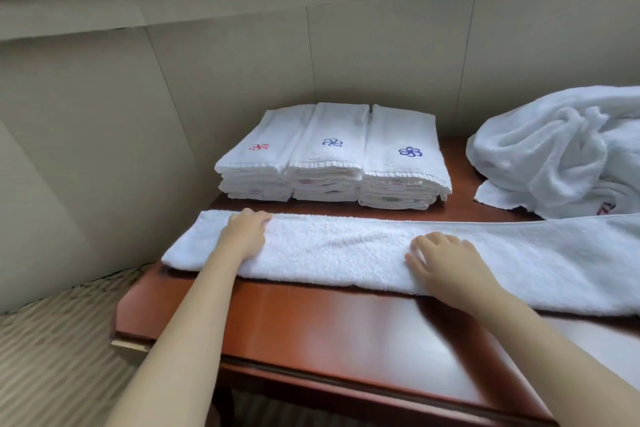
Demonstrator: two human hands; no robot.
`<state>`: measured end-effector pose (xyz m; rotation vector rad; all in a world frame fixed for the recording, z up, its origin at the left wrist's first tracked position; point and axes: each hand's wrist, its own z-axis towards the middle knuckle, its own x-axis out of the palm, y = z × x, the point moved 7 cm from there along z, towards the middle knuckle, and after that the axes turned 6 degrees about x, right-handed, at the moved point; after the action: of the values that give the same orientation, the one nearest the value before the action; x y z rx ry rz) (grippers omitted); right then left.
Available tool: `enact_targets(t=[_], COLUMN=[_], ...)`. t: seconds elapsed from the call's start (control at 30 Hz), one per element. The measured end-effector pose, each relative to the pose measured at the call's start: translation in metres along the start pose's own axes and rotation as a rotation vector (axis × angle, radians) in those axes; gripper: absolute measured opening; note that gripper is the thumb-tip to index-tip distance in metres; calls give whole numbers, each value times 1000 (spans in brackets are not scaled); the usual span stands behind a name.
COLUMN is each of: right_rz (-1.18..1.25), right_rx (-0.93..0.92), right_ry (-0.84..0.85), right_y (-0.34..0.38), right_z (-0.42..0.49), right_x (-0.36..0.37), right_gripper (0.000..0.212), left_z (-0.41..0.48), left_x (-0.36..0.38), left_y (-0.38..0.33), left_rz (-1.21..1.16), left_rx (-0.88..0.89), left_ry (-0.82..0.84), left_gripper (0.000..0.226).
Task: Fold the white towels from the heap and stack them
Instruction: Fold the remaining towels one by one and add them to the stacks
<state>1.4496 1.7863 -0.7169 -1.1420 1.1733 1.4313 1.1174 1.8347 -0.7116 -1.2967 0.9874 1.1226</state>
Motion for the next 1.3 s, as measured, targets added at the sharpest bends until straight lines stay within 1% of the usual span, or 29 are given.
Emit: enact_targets(t=[0.1,0.13,0.2,0.23,0.3,0.33,0.4,0.47,0.5,0.6,0.67,0.7,0.73,0.8,0.87,0.97,1.03,1.1,1.17,1.23,1.27,1.3], right_rz=[31,18,-2,4,32,41,47,58,63,15,-23,-31,-34,-37,-34,-32,-27,-23,-20,-8,16,63], right_rx=[-69,-97,-146,-168,-209,-220,-214,-191,-190,-263,-287,-282,-275,-269,-266,-262,-269,-279,-283,-285,-285,-282], right_ry=[-64,-78,-99,-96,-60,-40,-21,14,45,131,156,161,165,170,173,176,179,171,180,206,215,219], right_y=[11,16,26,30,36,37,36,36,38,51,56,57,58,58,58,59,59,58,57,56,57,57], right_z=[10,12,15,15,15,15,15,14,13,7,5,5,6,6,5,0,-6,-10,-13,-16,-17,-18], right_x=[-3,-3,0,3,9,12,13,16,19,28,31,31,32,32,32,31,31,30,29,28,26,22], right_gripper=[32,33,37,38,37,37,37,42,46,52,51,52,52,53,53,53,54,55,55,54,52,50], left_z=[17,21,26,27,27,28,25,19,13,-16,-38,-46,-50,-52,-53,-62,-67,-72,-79,-84,-85,-83], left_x=[-6,-7,-10,-10,-5,-3,-5,-9,-10,-11,-10,-9,-9,-12,-17,-24,-22,-22,-23,-24,-26,-31], left_y=[8,6,0,-5,-12,-14,-10,4,17,74,109,121,128,131,126,121,118,116,114,109,101,90], left_rz=[66,85,123,135,140,123,50,29,44,13,-72,-123,-168,-210,-224,-274,-434,-644,-901,-1216,-1366,-1458], left_rx=[8,19,28,30,42,48,24,-57,-134,-464,-626,-663,-661,-592,-564,-665,-731,-774,-846,-900,-903,-880], left_ry=[61,47,-55,-107,-157,-177,-218,-248,-245,-230,-223,-214,-212,-211,-204,-230,-266,-352,-458,-541,-550,-532], left_gripper=[25,21,14,15,25,29,29,33,39,57,68,70,68,55,49,49,52,51,57,61,57,54])
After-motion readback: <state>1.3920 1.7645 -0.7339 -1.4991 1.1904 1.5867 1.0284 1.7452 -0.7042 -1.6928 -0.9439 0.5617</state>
